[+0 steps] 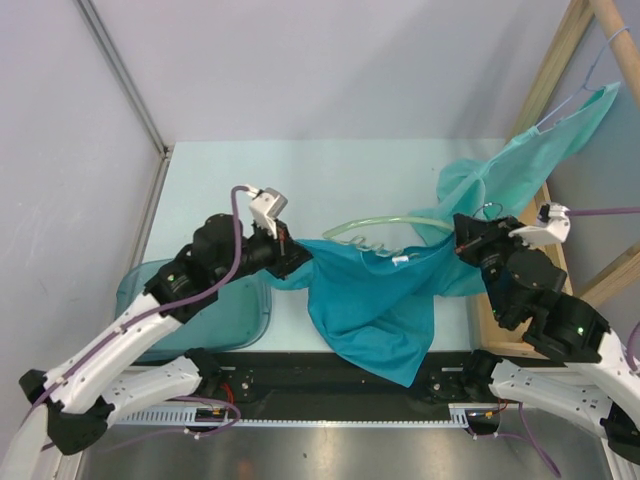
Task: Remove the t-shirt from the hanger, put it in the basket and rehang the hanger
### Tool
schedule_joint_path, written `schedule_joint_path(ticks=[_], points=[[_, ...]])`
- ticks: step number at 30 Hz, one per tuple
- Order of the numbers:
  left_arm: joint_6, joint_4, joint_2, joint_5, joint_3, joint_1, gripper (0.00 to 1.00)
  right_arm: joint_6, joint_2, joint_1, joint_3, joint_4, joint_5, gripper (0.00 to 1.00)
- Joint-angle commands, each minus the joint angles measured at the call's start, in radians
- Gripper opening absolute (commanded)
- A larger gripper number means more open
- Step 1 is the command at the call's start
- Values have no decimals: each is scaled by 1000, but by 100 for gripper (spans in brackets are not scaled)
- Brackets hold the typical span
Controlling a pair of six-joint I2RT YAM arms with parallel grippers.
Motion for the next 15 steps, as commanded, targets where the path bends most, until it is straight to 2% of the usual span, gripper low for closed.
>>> schedule_joint_path(ticks=[1, 10, 15], points=[[-70, 97, 69, 132, 25, 6, 0, 53, 60, -4, -12, 243, -140, 0], [-179, 225, 174, 260, -46, 6, 0, 96, 154, -7, -32, 489, -332, 0], [-214, 280, 191, 298, -101, 6, 0, 184, 140, -9, -67, 584, -367, 0]])
